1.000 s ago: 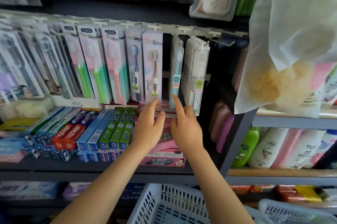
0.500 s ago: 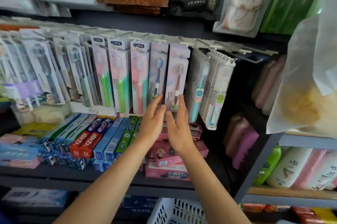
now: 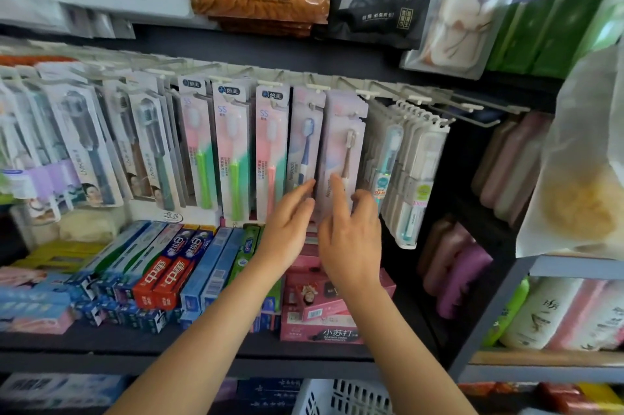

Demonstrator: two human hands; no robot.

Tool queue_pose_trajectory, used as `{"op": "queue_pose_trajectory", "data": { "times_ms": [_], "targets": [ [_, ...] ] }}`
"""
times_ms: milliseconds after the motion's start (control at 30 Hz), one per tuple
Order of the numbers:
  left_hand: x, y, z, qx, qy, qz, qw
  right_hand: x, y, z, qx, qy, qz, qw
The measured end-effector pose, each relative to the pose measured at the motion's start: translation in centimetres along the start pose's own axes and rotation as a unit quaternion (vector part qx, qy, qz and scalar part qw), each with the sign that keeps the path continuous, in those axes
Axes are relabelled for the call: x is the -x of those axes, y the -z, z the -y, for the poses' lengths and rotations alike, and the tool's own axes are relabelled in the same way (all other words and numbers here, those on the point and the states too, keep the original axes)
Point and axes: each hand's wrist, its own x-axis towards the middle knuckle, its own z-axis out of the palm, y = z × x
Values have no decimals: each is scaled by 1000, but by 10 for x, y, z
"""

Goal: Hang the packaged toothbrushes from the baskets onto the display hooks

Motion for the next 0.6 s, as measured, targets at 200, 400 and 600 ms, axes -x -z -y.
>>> {"op": "queue_pose_trajectory", "data": {
  "times_ms": [200, 400, 600],
  "targets": [
    [-6, 37, -20, -62, -86, -156, 982, -48, 12, 23, -185, -55, 29, 981],
    [-20, 52, -24, -139, -84, -114, 980, -86, 1, 41, -289, -224, 93, 926],
    [-23, 56, -20, -135, -89, -113, 980, -84, -10, 48, -299, -273, 103, 909]
  ]
}}
